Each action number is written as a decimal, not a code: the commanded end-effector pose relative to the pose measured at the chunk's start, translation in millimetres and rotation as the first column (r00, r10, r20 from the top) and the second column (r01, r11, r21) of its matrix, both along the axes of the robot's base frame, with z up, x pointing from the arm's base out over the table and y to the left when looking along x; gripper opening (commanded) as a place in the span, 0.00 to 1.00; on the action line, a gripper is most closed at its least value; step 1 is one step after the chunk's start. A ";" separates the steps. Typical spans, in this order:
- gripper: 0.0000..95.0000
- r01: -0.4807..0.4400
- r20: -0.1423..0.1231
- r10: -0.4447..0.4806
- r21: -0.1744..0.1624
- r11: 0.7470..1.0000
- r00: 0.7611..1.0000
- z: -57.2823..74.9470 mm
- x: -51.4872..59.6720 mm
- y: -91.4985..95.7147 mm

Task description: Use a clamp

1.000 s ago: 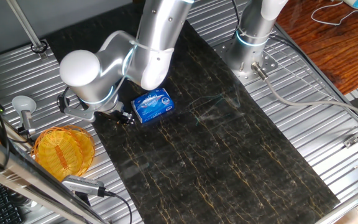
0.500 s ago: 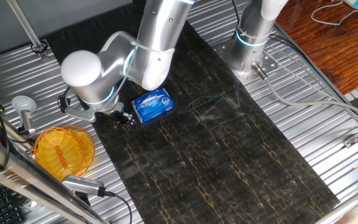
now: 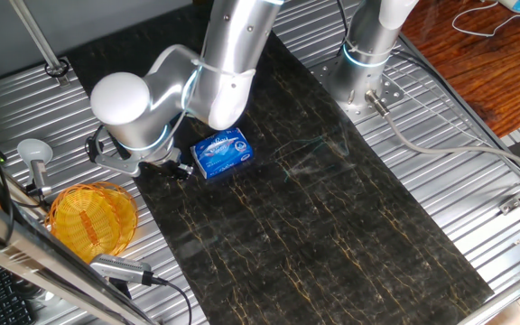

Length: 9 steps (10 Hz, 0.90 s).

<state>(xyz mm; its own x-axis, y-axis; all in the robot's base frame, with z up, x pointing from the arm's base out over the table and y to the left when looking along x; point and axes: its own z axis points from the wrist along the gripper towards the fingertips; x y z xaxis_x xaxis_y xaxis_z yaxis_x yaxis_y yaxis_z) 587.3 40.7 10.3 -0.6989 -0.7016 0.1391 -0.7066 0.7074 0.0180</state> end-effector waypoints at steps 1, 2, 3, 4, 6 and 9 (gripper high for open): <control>0.00 0.000 0.008 0.000 -0.002 1.000 1.000 4.5 -0.3 -2.8; 0.00 -0.004 0.018 0.004 -0.002 1.000 1.000 9.0 0.9 -6.8; 0.00 -0.013 0.025 0.013 -0.002 1.000 1.000 12.8 3.0 -11.2; 0.00 -0.019 0.033 0.019 0.000 1.000 0.999 18.3 6.2 -18.3; 0.00 -0.020 0.065 0.020 -0.004 1.000 0.998 31.7 11.6 -37.5; 0.00 0.016 0.137 -0.013 -0.018 1.000 0.990 45.7 9.7 -63.9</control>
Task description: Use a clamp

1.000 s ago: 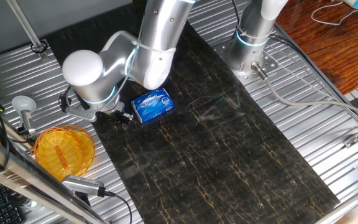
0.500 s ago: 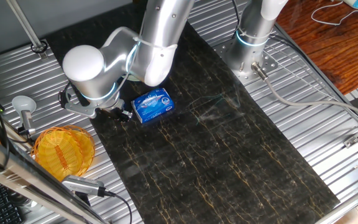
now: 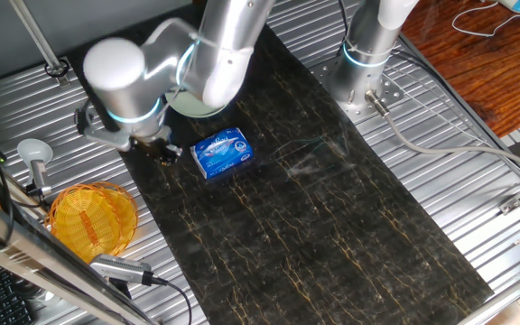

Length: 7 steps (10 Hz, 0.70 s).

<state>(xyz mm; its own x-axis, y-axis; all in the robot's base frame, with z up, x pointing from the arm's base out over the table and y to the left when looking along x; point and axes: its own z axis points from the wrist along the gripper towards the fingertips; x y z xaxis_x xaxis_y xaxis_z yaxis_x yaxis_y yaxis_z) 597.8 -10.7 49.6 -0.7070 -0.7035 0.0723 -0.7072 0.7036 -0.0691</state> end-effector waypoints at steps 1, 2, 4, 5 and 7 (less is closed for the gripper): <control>0.00 0.023 0.038 -0.023 -0.008 1.000 0.999 9.9 -0.9 -16.7; 0.00 0.033 0.056 -0.032 -0.016 0.999 0.998 14.6 -1.7 -22.7; 0.00 0.069 0.092 -0.067 -0.021 0.997 0.994 23.4 -6.4 -39.6; 0.00 0.082 0.108 -0.079 -0.021 0.996 0.991 26.3 -8.5 -45.3; 0.00 0.124 0.143 -0.121 -0.015 0.992 0.982 29.6 -13.2 -52.7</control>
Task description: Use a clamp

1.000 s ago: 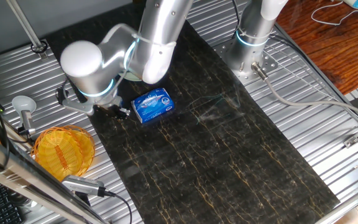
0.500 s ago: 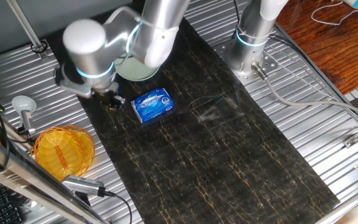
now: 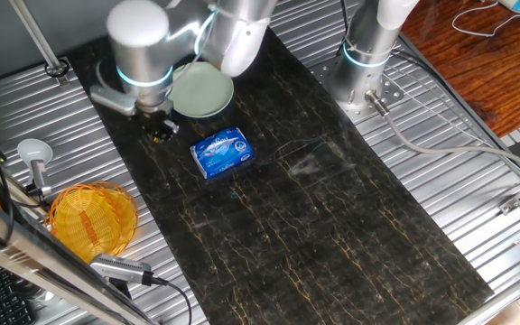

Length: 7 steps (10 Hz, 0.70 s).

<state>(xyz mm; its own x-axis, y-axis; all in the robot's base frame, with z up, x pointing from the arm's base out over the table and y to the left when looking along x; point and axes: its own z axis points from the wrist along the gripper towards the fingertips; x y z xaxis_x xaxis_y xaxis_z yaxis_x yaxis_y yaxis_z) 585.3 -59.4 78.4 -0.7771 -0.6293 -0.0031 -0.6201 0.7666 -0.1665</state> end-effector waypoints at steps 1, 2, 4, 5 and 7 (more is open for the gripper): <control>0.00 0.042 0.043 -0.042 -0.001 0.999 0.998 0.8 -6.8 -7.8; 0.00 0.053 0.056 -0.052 -0.001 0.999 0.997 -1.1 -13.0 -9.1; 0.00 0.073 0.077 -0.074 0.007 0.997 0.994 -7.5 -28.8 -9.5; 0.00 0.083 0.079 -0.084 0.012 0.996 0.993 -9.1 -33.6 -9.3; 0.00 0.122 0.083 -0.124 0.031 0.992 0.989 -11.9 -42.6 -8.7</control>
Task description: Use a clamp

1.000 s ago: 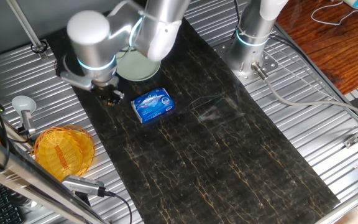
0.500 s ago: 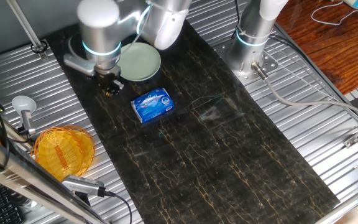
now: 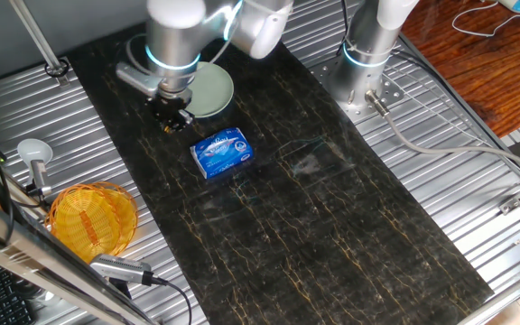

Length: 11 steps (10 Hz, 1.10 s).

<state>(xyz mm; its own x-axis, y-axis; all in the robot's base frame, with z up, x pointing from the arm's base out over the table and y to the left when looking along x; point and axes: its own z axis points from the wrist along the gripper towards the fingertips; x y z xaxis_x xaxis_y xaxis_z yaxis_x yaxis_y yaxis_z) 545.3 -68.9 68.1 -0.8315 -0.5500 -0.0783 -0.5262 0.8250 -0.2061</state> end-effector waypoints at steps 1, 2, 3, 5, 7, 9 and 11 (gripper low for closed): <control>0.00 0.049 0.002 -0.050 0.024 0.998 0.999 -2.8 -6.1 1.1; 0.00 0.065 0.004 -0.065 0.026 0.998 0.998 -3.8 -9.5 1.3; 0.00 0.078 0.007 -0.078 0.029 0.997 0.997 -4.4 -11.7 1.6; 0.00 0.124 0.018 -0.125 0.037 0.992 0.992 -3.1 -16.9 -0.2; 0.00 0.160 0.049 -0.162 0.049 0.986 0.986 0.0 -20.0 -4.9; 0.00 0.186 0.073 -0.190 0.059 0.981 0.979 0.2 -20.9 -5.3; 0.00 0.223 0.083 -0.228 0.064 0.973 0.970 0.0 -21.2 -5.3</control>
